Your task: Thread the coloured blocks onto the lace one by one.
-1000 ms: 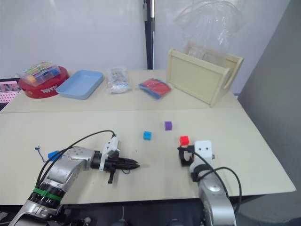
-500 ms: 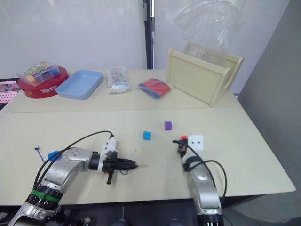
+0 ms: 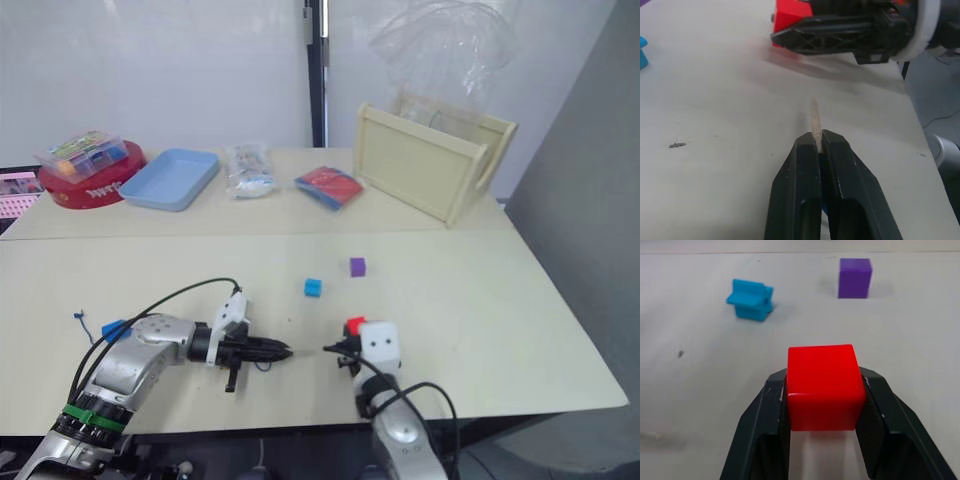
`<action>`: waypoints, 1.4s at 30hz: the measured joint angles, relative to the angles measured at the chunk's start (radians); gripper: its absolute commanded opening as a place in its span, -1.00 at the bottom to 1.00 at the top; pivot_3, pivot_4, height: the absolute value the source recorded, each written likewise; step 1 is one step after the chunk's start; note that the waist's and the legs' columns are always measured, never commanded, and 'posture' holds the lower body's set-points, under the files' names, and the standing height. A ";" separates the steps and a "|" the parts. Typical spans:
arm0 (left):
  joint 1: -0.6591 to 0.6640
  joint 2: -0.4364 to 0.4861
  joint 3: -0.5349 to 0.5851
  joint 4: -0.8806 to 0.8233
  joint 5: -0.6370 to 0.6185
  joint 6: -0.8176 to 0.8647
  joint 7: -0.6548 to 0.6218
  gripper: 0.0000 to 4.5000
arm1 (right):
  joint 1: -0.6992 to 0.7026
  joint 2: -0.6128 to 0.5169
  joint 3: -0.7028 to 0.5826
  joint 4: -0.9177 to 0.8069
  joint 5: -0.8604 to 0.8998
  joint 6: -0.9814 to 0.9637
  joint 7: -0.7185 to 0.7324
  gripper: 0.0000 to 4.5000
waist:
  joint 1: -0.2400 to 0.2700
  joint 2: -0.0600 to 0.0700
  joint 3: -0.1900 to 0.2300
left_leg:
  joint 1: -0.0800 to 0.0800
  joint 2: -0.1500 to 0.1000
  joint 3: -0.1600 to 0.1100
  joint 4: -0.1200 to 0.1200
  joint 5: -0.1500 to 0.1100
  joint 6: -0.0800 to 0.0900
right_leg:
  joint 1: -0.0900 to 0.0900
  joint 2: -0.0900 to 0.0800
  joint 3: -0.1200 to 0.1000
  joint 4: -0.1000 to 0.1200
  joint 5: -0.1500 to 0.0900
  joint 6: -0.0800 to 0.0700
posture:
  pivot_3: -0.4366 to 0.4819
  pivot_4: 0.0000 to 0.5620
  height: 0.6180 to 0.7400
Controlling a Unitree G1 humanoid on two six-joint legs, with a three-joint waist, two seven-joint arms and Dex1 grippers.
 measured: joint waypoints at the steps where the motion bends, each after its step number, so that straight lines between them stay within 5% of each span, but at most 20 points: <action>1: -0.001 0.000 0.000 0.000 0.000 0.000 0.000 -1.00 | 0.008 -0.001 0.002 0.000 0.002 0.005 0.002 -0.47 | 0.000 0.000 0.000 | 0.000 0.000 0.000 0.000 0.000 0.000 | 0.000 0.000 0.000 0.000 0.000 0.000 | -0.05 -0.47 1.00; 11: -0.024 0.005 -0.001 0.002 0.000 0.000 -0.007 -1.00 | 0.020 0.026 0.013 0.017 0.025 0.014 0.016 -0.47 | -0.004 0.000 0.000 | 0.001 0.001 0.000 0.000 0.000 0.000 | 0.000 0.001 0.000 0.000 0.000 0.000 | -0.05 -0.47 1.00; 13: -0.024 0.007 -0.001 0.002 0.000 0.001 -0.008 -1.00 | 0.018 0.026 0.013 0.018 0.036 0.014 0.025 -0.01 | -0.005 0.000 0.000 | 0.001 0.001 0.000 -0.001 0.000 0.000 | 0.000 0.001 0.000 0.000 0.000 0.000 | -0.05 -0.47 1.00; 20: -0.009 0.014 0.000 -0.010 -0.001 0.017 0.000 -1.00 | 0.016 -0.063 0.027 -0.008 0.041 0.023 0.095 0.99 | 0.000 0.000 0.000 | 0.000 0.000 0.000 -0.001 0.000 0.000 | 0.000 0.000 0.000 -0.001 0.000 0.000 | -0.05 -0.47 1.00; 30: 0.011 0.009 0.003 -0.060 -0.010 0.040 0.035 -1.00 | -0.185 -0.484 -0.066 -0.099 0.241 0.168 0.531 0.99 | -0.001 -0.001 0.000 | 0.001 0.000 0.000 0.000 0.000 0.000 | 0.002 0.001 0.000 -0.001 0.000 0.000 | -0.05 -0.47 1.00; 34: 0.015 0.004 0.003 -0.063 -0.010 0.047 0.043 -1.00 | -0.394 -0.680 -0.075 0.061 0.292 0.157 0.797 0.99 | 0.000 -0.001 0.000 | 0.001 0.000 0.000 0.001 0.000 0.000 | 0.002 0.000 -0.001 -0.001 0.000 0.000 | -0.05 -0.47 1.00; 42: 0.047 0.006 0.013 -0.067 -0.011 0.047 0.049 -1.00 | -0.615 -0.761 0.039 0.373 0.254 -0.013 1.140 0.99 | 0.002 -0.001 0.000 | 0.000 0.000 0.000 0.002 0.000 0.001 | 0.002 0.000 -0.001 -0.003 0.000 0.000 | -0.05 -0.47 1.00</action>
